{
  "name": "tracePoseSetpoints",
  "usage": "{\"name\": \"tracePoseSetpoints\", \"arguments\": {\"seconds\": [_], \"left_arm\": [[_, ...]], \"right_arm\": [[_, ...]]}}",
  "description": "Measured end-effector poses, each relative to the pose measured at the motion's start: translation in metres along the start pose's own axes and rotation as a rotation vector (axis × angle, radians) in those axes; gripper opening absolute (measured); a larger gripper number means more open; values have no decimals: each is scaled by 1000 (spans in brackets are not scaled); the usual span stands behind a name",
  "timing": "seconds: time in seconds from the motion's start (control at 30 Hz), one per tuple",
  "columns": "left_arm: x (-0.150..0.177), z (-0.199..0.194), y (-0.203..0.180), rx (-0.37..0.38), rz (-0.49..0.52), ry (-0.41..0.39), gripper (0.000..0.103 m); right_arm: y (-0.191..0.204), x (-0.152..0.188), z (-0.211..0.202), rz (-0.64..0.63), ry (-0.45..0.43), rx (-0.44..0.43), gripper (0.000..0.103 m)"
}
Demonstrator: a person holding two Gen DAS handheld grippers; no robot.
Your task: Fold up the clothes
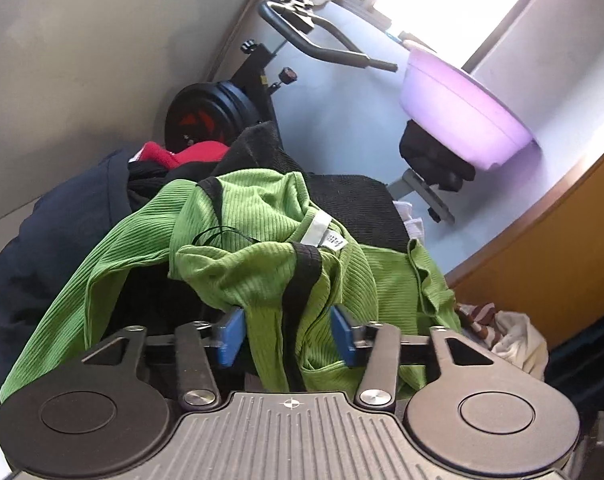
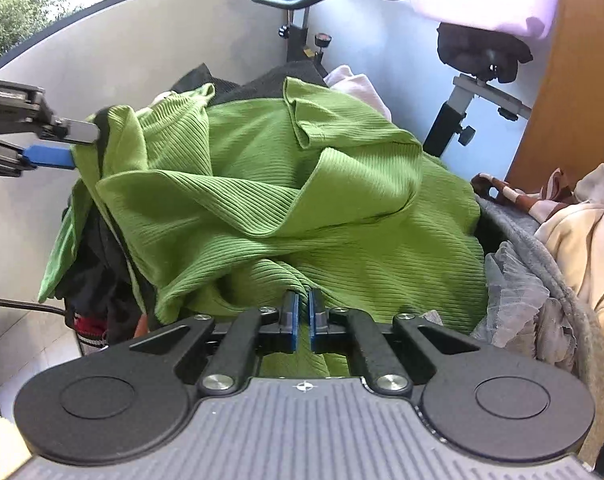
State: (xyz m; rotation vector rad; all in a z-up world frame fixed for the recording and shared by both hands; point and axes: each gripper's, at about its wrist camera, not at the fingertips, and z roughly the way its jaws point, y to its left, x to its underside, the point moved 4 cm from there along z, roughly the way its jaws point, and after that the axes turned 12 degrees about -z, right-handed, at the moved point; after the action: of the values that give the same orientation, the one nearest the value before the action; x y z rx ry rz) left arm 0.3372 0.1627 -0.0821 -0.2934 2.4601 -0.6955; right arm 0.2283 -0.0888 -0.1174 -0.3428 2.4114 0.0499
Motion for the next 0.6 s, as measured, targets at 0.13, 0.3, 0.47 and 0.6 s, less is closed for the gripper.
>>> {"name": "tracePoseSetpoints", "arguments": {"seconds": [0.13, 0.3, 0.47, 0.6], "left_arm": [[7, 25, -1, -40, 25, 32, 47], [8, 13, -19, -32, 96, -37, 10], [-3, -30, -42, 33, 119, -166, 9], [-22, -61, -55, 94, 79, -268, 9]], "right_arm": [[-8, 3, -7, 40, -21, -41, 5], [-15, 4, -27, 80, -76, -82, 4], [-12, -1, -41, 67, -134, -122, 4], [-12, -16, -47, 108, -212, -158, 4]]}}
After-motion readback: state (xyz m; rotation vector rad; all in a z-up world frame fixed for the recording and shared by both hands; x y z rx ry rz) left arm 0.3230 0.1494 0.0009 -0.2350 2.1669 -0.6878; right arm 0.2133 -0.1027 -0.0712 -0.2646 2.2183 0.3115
